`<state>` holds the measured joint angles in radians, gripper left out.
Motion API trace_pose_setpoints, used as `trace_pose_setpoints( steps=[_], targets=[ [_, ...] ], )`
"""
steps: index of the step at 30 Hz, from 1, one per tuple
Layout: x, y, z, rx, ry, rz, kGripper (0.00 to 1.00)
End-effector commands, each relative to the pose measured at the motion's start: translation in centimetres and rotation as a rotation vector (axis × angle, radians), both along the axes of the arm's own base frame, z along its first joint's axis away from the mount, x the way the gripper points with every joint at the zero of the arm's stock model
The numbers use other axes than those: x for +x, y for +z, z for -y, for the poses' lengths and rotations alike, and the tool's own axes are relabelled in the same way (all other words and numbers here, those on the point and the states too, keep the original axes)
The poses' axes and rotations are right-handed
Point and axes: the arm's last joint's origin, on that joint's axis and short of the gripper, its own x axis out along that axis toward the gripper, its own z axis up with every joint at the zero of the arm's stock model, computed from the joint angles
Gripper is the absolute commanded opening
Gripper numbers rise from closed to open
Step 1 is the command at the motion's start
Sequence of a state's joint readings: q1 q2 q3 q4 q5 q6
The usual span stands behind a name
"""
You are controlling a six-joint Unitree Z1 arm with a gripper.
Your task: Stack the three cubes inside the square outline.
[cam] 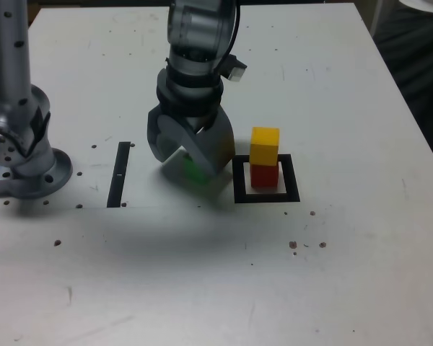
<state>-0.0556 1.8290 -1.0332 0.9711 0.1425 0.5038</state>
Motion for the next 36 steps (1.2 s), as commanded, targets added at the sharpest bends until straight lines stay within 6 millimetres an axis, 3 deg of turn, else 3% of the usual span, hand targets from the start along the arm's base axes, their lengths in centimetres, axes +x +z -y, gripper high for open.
trace_pose_setpoints(
  steps=[1,8,12,26,36],
  targets=[
    [0.1,-0.1,0.2,0.0,0.002,0.0,0.74],
    [0.4,0.0,0.7,0.003,0.002,0.025,0.42],
    [0.4,0.0,0.9,0.001,-0.004,0.036,0.32],
    [0.2,0.5,0.9,0.005,-0.008,0.04,0.28],
    [0.0,4.2,0.7,0.049,0.013,0.061,0.28]
  ],
)
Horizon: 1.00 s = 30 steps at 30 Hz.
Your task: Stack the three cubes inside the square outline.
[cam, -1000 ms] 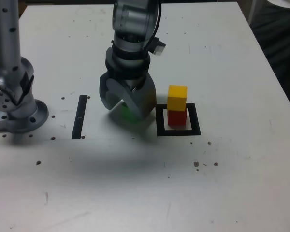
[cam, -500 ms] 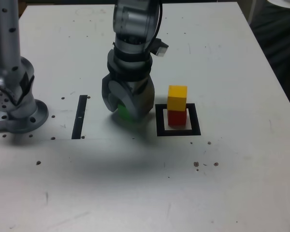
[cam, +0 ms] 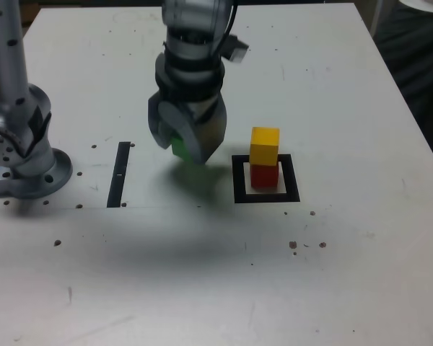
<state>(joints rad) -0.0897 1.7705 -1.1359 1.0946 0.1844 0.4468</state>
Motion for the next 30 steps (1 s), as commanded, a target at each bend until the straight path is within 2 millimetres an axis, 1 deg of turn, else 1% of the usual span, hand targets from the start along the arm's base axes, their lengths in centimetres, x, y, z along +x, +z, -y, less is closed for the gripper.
trace_pose_setpoints(
  steps=[1,9,14,24,30],
  targets=[
    [0.1,1.0,0.0,0.004,0.0,0.015,0.28],
    [1.2,4.9,0.1,0.012,0.028,0.031,0.28],
    [2.0,6.6,0.2,0.02,0.076,0.045,0.28],
    [4.2,7.9,0.5,0.015,0.228,0.068,0.28],
    [5.7,8.5,0.8,-0.009,0.284,0.074,0.28]
  ],
)
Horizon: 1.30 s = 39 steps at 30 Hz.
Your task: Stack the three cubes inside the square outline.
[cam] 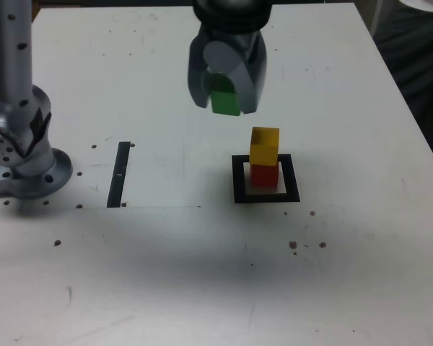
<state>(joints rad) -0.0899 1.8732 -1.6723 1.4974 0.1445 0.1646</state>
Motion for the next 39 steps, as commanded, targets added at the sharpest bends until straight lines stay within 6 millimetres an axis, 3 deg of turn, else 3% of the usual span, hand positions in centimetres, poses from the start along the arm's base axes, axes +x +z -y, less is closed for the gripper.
trace_pose_setpoints(
  steps=[1,14,32,34,39],
  targets=[
    [0.5,-0.1,0.1,-0.007,0.008,-0.002,0.28],
    [3.3,-1.2,0.7,-0.062,0.032,-0.002,0.28],
    [4.6,-2.5,0.5,-0.065,0.035,-0.01,0.29],
    [4.6,-2.6,0.4,-0.065,0.034,-0.01,0.39],
    [4.7,-2.7,0.3,-0.068,0.027,-0.005,0.9]
  ],
)
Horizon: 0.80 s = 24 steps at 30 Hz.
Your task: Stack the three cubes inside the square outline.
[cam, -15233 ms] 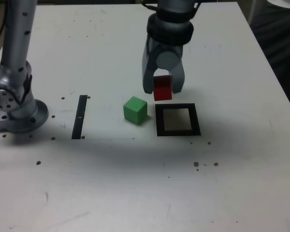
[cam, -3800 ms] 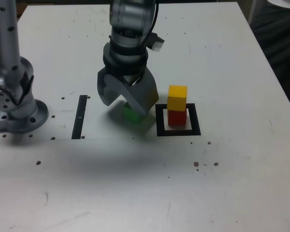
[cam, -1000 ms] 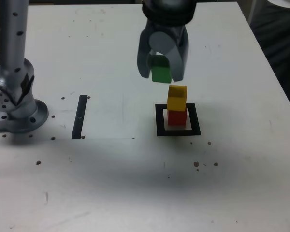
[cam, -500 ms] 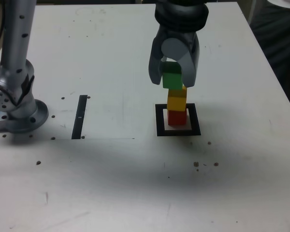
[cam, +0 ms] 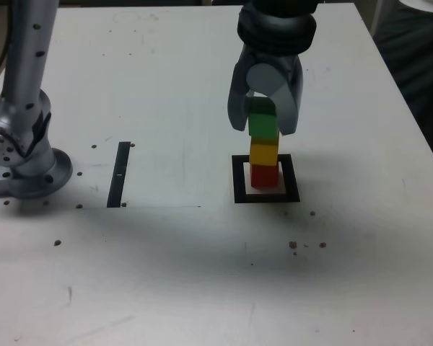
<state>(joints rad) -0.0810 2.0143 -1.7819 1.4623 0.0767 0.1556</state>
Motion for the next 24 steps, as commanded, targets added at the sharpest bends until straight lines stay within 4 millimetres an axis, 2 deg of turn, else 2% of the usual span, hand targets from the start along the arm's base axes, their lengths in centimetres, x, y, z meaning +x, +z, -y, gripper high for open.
trace_pose_setpoints(
  steps=[1,3,15,24],
  targets=[
    [0.1,-0.2,-0.1,-0.002,0.0,-0.003,0.96],
    [0.1,-0.3,-0.1,-0.002,0.0,-0.003,0.99],
    [-0.2,-0.3,-0.3,-0.006,0.003,0.003,1.0],
    [-2.3,1.6,-0.5,0.006,0.001,0.043,1.0]
  ],
)
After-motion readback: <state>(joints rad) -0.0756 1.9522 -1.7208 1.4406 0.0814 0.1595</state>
